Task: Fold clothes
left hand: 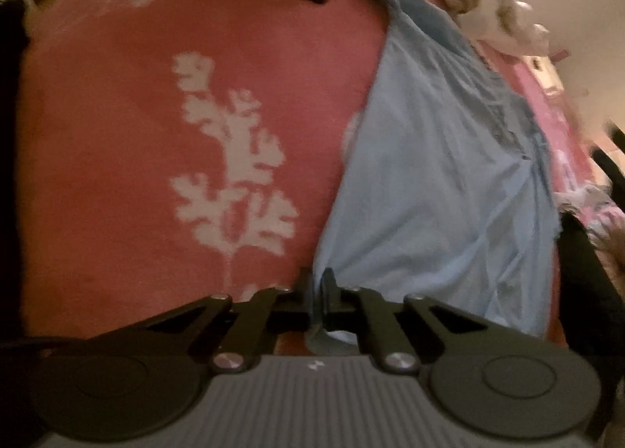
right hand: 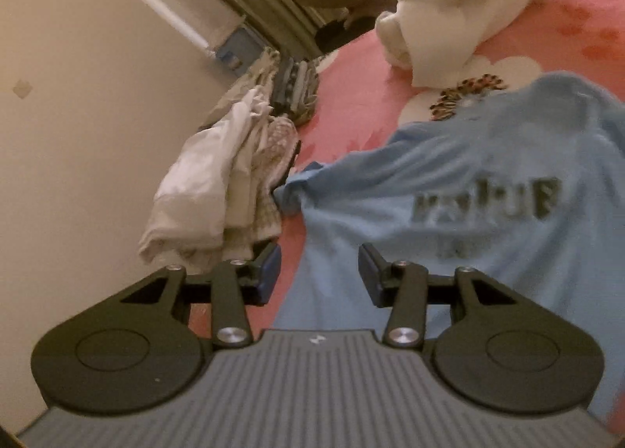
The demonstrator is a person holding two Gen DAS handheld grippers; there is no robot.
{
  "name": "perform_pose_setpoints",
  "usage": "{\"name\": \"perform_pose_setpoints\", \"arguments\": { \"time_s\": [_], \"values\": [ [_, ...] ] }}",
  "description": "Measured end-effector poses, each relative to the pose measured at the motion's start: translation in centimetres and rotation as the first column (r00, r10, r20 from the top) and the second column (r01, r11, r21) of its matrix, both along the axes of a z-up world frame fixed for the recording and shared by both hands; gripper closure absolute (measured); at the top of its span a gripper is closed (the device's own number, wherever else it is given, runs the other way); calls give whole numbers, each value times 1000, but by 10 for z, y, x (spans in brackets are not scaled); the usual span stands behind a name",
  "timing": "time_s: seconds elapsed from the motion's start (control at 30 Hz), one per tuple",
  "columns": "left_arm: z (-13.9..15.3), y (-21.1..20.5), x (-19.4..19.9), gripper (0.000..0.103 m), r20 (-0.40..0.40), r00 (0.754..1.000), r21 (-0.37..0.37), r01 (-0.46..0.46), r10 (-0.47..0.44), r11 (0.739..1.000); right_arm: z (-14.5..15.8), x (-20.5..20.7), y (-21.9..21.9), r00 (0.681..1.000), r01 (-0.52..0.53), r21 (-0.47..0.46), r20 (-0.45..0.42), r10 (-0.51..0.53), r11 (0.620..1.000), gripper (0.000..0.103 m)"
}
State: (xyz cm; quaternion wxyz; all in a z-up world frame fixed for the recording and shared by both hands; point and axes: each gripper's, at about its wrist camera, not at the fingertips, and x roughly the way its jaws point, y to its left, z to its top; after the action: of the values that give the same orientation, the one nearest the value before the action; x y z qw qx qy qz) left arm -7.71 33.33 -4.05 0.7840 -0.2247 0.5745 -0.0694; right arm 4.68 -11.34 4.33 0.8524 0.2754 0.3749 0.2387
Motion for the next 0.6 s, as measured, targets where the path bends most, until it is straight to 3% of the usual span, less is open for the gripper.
{"name": "perform_pose_setpoints", "arguments": {
  "time_s": [0.13, 0.23, 0.33, 0.4, 0.5, 0.6],
  "values": [
    [16, -2, -2, 99, -27, 999, 125, 44, -41, 991, 16, -65, -16, 996, -34, -30, 77, 37, 999, 59],
    [3, -16, 6, 98, -84, 991, 230, 123, -106, 965, 3, -91, -3, 993, -94, -237, 51, 109, 967, 58],
    [4, -23, 9, 97, -80, 989, 271, 144, -127, 952, -13, -115, 18, 973, -193, -453, 24, 229, 870, 58],
    [5, -20, 5, 97, -74, 990, 279, 140, -124, 950, -20, -132, 39, 928, -298, -538, 31, 371, 789, 58],
    [5, -21, 1, 94, -64, 990, 290, 137, -124, 947, -36, -149, 71, 846, -438, -595, -19, 533, 674, 58],
    [2, -29, 2, 94, -49, 991, 298, 132, -123, 945, -53, -157, 94, 798, -486, -657, -65, 599, 577, 60]
  ]
}}
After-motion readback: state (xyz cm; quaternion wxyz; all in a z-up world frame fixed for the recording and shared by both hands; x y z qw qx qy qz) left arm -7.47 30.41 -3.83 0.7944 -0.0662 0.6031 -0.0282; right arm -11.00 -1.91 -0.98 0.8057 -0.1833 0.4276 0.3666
